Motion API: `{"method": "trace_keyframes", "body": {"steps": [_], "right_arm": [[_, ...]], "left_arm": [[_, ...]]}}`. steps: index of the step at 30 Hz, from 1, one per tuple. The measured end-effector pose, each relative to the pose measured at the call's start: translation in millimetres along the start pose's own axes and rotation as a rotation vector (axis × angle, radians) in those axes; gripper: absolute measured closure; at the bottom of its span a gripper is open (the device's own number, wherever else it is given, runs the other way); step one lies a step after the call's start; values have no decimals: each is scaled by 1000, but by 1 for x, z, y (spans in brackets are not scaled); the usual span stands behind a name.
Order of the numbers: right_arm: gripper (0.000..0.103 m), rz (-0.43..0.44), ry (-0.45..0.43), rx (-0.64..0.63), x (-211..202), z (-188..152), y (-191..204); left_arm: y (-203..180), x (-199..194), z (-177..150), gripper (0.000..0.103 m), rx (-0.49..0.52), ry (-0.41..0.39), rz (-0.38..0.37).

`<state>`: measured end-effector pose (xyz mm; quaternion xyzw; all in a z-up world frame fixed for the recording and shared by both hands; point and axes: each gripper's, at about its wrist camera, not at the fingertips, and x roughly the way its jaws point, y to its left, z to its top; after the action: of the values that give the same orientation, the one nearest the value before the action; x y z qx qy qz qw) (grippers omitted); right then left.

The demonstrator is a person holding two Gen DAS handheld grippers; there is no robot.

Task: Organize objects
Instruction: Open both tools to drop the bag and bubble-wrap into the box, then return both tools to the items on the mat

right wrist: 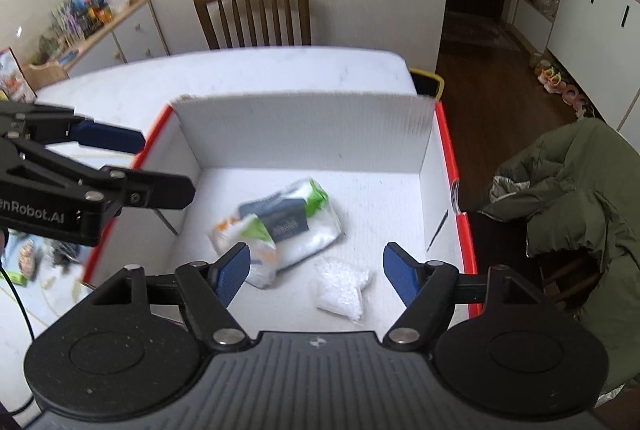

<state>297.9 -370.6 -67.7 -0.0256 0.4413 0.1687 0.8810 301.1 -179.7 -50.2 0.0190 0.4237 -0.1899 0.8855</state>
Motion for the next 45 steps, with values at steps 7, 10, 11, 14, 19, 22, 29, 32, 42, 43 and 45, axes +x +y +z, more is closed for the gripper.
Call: {"method": "trace_keyframes", "body": {"steps": [7,10,11,14,19,22,29,32,42,43,45], "right_arm": [[27,30,-71,17,-32,1,24],[27,55,-98,21,-45,0,40],[27,63,-105,22,-49,0,46],[27,75,-122,11,-59,-2,67],[26,102,-131,12,-67,-4,104],[22,112,-131,16,-68,-6,126],[22,143,-132,-11,-66,-14,182],[22,153,-125,-6,-63,-17,203],[21,157,-88,-9,-45,-31,260],[21,157,-84,-9,-43,-32,265],[21,152,-79,-12,-39,-33,273]], "left_arm": [[13,-44,-16,19,-9,-73,-13],[23,-63,-26,15,-19,-102,-12],[26,-69,-29,14,-21,-110,-10],[38,-88,-41,11,-40,-129,-1],[59,-115,-61,8,-61,-153,14],[75,-128,-74,7,-76,-157,26],[117,-159,-101,2,-107,-173,63],[136,-170,-111,1,-120,-177,77],[196,-189,-147,1,-180,-146,130],[202,-189,-151,0,-188,-139,141],[214,-190,-159,0,-197,-128,162]]}}
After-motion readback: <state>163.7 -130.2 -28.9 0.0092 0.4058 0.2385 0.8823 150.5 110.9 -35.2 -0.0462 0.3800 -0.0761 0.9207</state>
